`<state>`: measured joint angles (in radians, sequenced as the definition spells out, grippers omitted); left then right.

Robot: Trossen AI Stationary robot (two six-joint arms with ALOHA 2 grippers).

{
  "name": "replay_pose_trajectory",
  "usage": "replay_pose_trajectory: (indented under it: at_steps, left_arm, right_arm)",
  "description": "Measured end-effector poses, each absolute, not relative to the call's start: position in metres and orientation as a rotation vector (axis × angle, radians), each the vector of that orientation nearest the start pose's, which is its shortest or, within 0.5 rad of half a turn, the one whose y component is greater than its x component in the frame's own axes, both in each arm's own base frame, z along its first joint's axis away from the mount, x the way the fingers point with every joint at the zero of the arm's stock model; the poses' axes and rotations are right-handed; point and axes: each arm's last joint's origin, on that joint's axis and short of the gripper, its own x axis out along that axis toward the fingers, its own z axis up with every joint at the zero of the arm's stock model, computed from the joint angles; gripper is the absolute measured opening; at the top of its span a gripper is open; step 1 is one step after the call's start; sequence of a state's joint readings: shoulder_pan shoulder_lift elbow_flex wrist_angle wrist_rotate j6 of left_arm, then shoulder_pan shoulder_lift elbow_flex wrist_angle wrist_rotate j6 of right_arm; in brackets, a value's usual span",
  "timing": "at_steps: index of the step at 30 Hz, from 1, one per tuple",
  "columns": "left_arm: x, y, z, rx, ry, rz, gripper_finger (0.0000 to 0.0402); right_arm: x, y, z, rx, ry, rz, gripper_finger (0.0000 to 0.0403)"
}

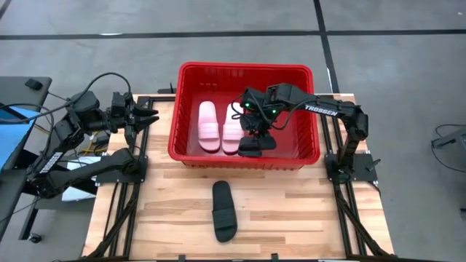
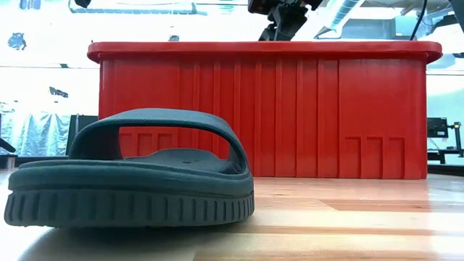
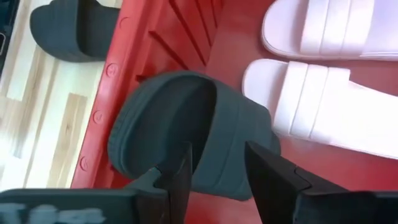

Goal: Pick and place slides into bin
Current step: Put the right black slide into the red container

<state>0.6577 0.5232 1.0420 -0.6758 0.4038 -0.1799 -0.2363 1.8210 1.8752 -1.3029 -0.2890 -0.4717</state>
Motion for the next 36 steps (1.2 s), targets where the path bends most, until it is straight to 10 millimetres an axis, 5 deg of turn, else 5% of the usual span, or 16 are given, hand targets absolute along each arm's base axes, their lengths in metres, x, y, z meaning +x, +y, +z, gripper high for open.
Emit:
replay_pose_trajectory:
  at_steps: [5,15,27,31,36]
  left_arm:
    - [0.060,0.032,0.394,-0.258,0.113,0.265,0.0114]
    - [0.060,0.032,0.394,-0.259,0.114,0.266,0.0114]
    - [0.060,0.032,0.394,-0.259,0.114,0.265,0.0114]
    - [0.060,0.032,0.394,-0.262,0.119,0.266,0.0114]
    - [0.060,0.032,0.394,-0.262,0.119,0.266,0.0114]
  right_arm:
    - [0.351,-0.075,0.340,-0.071,1.154,0.347,0.0144]
    - [0.370,-0.071,0.302,-0.050,1.276,0.444,0.0144]
    - [0.375,-0.078,0.296,-0.102,1.295,0.382,0.0136]
    - [0.375,-0.078,0.296,-0.119,1.300,0.364,0.0103]
    - [0.374,-0.078,0.297,-0.120,1.308,0.360,0.0014]
